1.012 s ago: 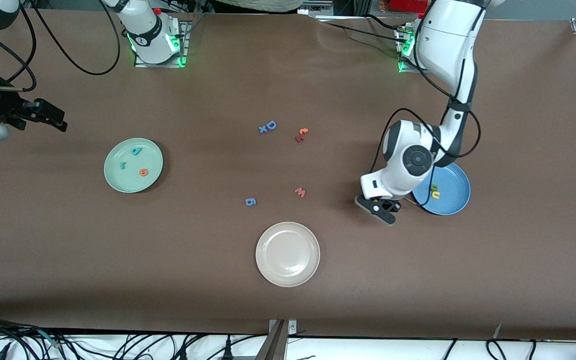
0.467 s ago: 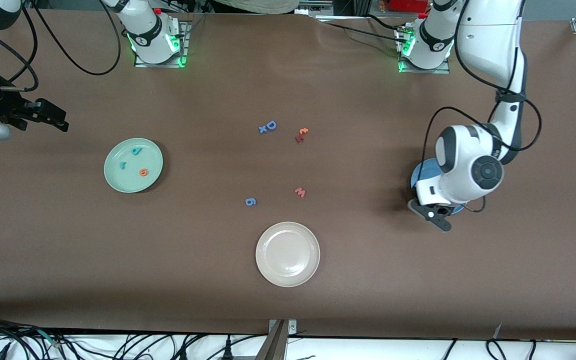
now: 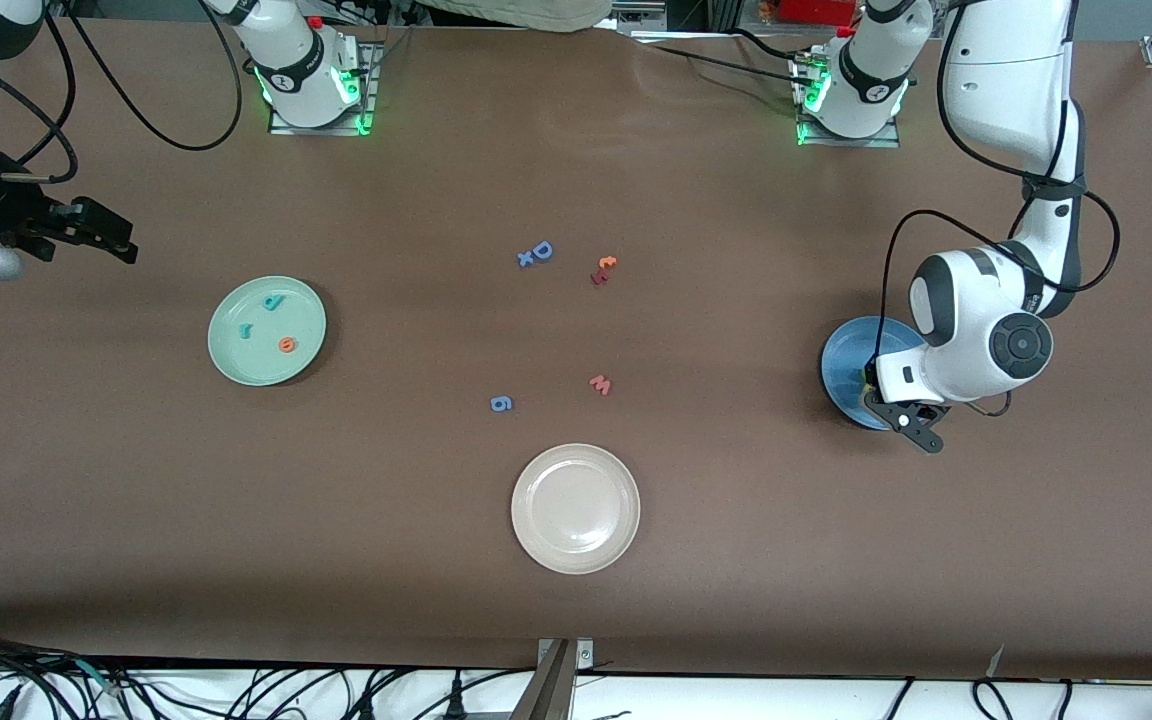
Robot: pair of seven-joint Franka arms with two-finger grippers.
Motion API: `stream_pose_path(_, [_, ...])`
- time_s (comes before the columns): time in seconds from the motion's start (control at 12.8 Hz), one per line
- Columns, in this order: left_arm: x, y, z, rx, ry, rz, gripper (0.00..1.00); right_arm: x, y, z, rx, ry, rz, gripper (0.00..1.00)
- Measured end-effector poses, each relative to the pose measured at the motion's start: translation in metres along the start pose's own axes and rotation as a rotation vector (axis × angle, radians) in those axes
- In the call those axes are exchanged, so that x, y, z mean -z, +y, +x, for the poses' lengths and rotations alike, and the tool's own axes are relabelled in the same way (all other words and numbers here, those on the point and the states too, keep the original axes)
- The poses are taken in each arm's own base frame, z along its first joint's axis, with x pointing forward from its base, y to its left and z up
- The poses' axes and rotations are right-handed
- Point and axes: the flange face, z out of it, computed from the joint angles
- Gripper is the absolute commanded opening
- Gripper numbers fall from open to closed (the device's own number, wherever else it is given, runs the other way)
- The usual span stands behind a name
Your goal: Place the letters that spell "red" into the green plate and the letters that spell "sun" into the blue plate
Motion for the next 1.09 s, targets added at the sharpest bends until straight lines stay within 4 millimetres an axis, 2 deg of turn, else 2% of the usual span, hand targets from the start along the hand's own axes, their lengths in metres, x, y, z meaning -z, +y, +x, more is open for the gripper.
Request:
stream_pose_path(0.08, [-0.002, -0.001, -0.002, 0.003, -0.003, -0.002, 0.49, 0.0, -0.001, 0.0, 0.001, 0.0, 0.0, 1.0])
stream_pose_path(0.23, [-0.004, -0.002, -0.004, 0.007, -0.008, -0.004, 0.59, 0.0, -0.001, 0.0, 0.002, -0.001, 0.0, 1.0])
stream_pose_path(0.39, [-0.005, -0.002, -0.004, 0.007, -0.009, -0.004, 0.63, 0.0, -0.001, 0.0, 0.002, -0.001, 0.0, 1.0])
stream_pose_path(0.47, [-0.004, -0.002, -0.004, 0.007, -0.006, -0.003, 0.68, 0.0, -0.001, 0.0, 0.002, -0.001, 0.0, 1.0])
stream_pose_path(0.54, [0.001, -0.003, -0.001, 0.009, 0.005, 0.002, 0.79, 0.0, -0.001, 0.0, 0.002, -0.002, 0.0, 1.0])
stream_pose_path(0.7, [0.031, -0.002, 0.004, 0.025, 0.049, 0.002, 0.85, 0.0, -0.002, 0.0, 0.003, -0.001, 0.0, 1.0])
stream_pose_path(0.78, [0.054, -0.001, 0.005, 0.05, 0.072, -0.013, 1.0, 0.0, -0.002, 0.0, 0.004, -0.001, 0.0, 1.0])
stream_pose_path(0.93, [0.106, 0.002, 0.0, 0.098, 0.126, -0.035, 1.0, 0.002, -0.004, 0.0, 0.006, 0.002, 0.0, 1.0])
stream_pose_path(1.09, [0.149, 0.007, -0.01, 0.17, 0.145, -0.035, 1.0, 0.002, -0.005, 0.0, 0.009, 0.003, 0.0, 1.0])
